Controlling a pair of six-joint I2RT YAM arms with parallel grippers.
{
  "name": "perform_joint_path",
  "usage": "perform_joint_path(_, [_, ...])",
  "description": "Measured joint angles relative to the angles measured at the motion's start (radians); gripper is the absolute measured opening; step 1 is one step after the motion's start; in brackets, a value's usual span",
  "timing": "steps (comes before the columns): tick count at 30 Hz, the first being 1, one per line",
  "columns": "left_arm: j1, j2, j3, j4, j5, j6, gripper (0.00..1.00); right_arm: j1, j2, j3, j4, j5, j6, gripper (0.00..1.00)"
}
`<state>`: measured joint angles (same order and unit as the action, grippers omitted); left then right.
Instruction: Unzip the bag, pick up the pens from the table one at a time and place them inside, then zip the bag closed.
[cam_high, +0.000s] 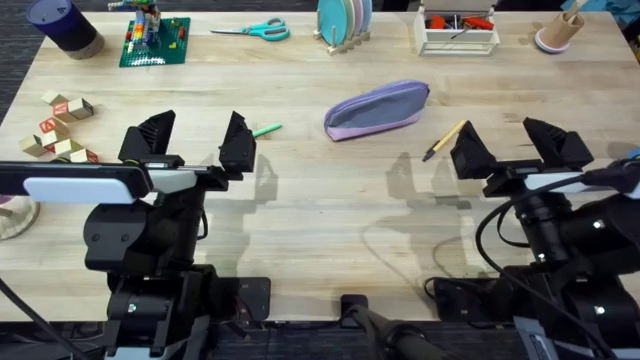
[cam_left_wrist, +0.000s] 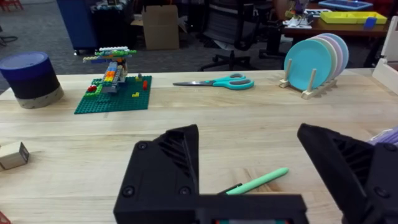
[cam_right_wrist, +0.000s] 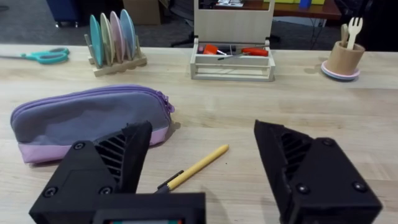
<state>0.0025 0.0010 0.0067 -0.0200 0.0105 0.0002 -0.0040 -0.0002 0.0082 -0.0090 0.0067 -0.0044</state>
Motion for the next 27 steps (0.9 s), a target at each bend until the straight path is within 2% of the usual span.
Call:
perform_joint_path(9, [0.000,0.000,0.000,0.043,0.000,0.000,0.992,0.000,0.000,0.002,0.004,0.000,-0.004,0.996])
perform_joint_path(15, [0.000,0.010,0.079,-0.104,-0.012,-0.008,0.993,0.000,0.041,0.053,-0.032,0.000,-0.004,0.997])
perform_joint_path(20, [0.000,0.108,0.216,-0.112,-0.030,-0.018,0.993,0.000,0.158,0.173,-0.037,0.000,-0.004,0.996])
perform_joint_path(24, [0.000,0.255,0.332,-0.112,-0.034,-0.021,0.993,0.000,0.311,0.306,-0.076,0.000,-0.005,0.996])
perform_joint_path(27, [0.000,0.389,0.432,-0.129,-0.034,-0.023,0.993,0.000,0.445,0.434,-0.167,-0.001,-0.005,0.995])
